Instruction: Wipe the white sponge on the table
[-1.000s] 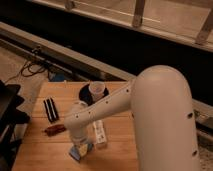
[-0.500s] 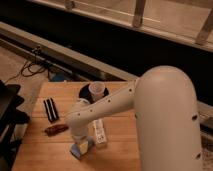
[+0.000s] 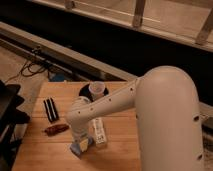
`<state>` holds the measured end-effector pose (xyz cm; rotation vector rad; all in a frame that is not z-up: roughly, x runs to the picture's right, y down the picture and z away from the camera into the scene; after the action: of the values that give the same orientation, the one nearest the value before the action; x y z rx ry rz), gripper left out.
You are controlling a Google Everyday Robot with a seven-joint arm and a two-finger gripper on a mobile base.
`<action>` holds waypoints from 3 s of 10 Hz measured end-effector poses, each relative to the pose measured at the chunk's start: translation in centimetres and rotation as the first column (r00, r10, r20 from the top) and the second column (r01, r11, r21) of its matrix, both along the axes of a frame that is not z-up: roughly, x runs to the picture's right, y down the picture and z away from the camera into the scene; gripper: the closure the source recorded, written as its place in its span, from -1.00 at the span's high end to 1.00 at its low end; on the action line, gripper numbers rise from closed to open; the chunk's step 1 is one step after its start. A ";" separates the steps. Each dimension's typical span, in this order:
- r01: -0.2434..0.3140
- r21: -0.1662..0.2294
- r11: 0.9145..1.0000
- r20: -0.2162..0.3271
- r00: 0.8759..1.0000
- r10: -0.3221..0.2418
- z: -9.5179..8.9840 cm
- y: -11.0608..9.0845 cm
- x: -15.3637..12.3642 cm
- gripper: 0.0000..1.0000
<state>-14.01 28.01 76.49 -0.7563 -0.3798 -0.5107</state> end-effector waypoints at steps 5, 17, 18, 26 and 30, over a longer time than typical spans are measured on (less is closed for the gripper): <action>-0.007 0.018 1.000 -0.012 1.000 0.007 3.0 -2.4 -0.5 -0.87; 0.120 -0.018 0.993 0.071 0.990 -0.119 0.0 1.2 -5.3 -0.87; 0.118 -0.024 0.993 0.052 0.992 -0.116 -0.5 1.7 -4.4 -0.87; 0.074 0.022 0.997 -0.055 0.996 -0.072 6.0 -5.0 -1.7 -0.87; 0.074 0.028 0.997 -0.049 0.996 -0.073 6.2 -5.3 -2.1 -0.87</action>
<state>-16.07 22.68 82.70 -0.7540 -0.3002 -0.5656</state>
